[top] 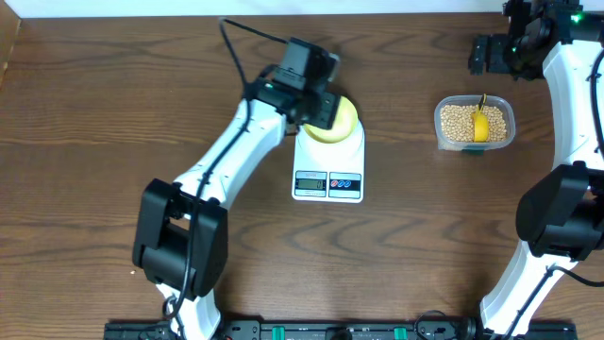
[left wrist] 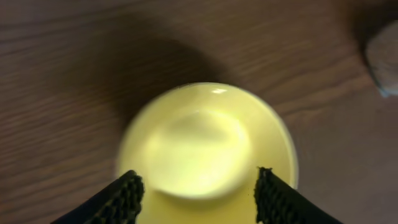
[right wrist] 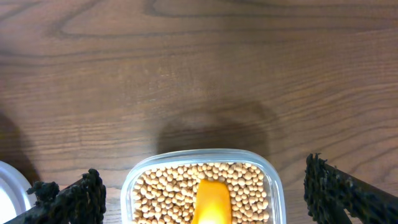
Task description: Scoop item into bowl and weigh 50g on scale
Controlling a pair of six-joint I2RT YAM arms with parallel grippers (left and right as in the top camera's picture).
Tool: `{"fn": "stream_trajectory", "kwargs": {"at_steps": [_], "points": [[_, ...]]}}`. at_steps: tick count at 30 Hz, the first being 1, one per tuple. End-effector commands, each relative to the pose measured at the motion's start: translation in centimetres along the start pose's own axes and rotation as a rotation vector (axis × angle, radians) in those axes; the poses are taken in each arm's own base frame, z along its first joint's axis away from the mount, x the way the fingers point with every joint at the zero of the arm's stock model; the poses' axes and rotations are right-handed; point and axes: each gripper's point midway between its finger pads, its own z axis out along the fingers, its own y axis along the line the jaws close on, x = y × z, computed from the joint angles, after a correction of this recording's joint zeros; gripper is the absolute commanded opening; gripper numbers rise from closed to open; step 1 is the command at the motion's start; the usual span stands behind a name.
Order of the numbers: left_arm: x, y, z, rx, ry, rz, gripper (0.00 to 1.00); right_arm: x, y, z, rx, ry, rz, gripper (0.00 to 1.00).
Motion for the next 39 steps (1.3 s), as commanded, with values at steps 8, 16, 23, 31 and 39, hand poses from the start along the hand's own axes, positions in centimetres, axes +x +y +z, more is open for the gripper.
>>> {"fn": "stream_trajectory", "kwargs": {"at_steps": [8,16,23,31,39], "points": [[2.5,-1.5,3.2,-0.033,0.089,0.031,0.30,-0.3,0.1,-0.1,-0.006,-0.008,-0.004,0.99],[3.8,-1.2,4.0,-0.037,0.133,0.027,0.20,-0.3,0.1,-0.1,-0.005,-0.008,-0.004,0.99],[6.0,-2.6,3.7,0.012,0.224,0.027,0.20,-0.3,0.1,-0.1,-0.006,-0.008,-0.004,0.99],[6.1,-4.2,2.7,0.036,0.227,0.049,0.20,-0.3,0.1,-0.1,-0.005,-0.008,-0.004,0.99],[5.3,-3.2,2.0,-0.021,0.193,0.086,0.20,-0.3,0.1,-0.1,-0.006,-0.008,-0.004,0.99]]}}
